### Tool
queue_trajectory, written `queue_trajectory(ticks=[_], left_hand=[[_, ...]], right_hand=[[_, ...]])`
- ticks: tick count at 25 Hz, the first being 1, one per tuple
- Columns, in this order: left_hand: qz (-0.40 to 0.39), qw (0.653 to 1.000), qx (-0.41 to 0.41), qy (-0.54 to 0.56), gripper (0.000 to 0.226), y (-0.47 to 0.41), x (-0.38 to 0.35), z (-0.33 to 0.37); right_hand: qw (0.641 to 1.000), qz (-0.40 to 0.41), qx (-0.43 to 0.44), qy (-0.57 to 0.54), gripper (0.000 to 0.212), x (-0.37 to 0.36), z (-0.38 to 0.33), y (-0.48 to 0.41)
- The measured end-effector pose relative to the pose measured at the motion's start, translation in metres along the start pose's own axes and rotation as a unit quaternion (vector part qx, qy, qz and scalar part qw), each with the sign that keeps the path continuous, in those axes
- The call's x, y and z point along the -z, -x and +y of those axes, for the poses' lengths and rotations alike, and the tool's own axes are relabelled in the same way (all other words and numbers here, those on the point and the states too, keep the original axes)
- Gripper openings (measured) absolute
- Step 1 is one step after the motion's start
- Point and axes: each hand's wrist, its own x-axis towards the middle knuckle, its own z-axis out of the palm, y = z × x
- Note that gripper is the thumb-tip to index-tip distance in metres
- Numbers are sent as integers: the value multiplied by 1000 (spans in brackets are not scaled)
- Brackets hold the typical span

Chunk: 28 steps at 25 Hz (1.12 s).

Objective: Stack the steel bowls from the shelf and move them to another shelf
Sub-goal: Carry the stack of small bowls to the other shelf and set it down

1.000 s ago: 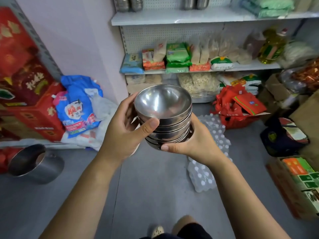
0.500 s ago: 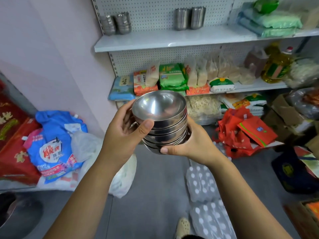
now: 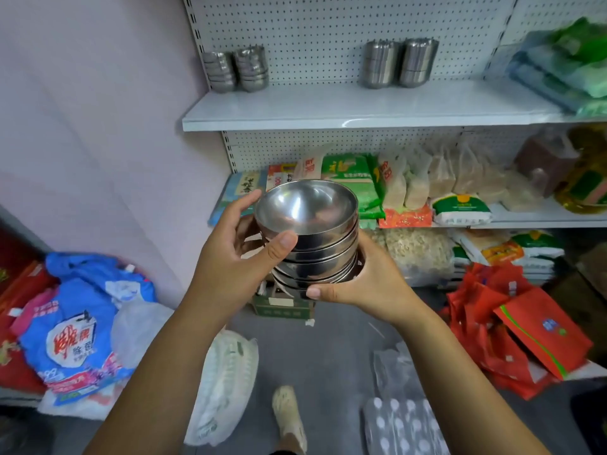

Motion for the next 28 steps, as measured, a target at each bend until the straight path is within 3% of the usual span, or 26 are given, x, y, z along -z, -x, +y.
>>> queue_trajectory(ticks=[7, 12, 20, 28], left_hand=[[-16, 1000, -13, -19, 86, -166, 23, -40], [-45, 998, -30, -37, 89, -283, 43, -48], [-114, 985, -100, -79, 62, -416, 21, -62], [-16, 952, -195, -237, 48, -581, 8, -69]], right_hand=[[999, 24, -3, -33, 79, -11, 29, -167], [996, 57, 0, -63, 80, -20, 36, -274], [993, 104, 7, -54, 78, 18, 53, -389], [996, 70, 45, -24, 84, 77, 79, -568]])
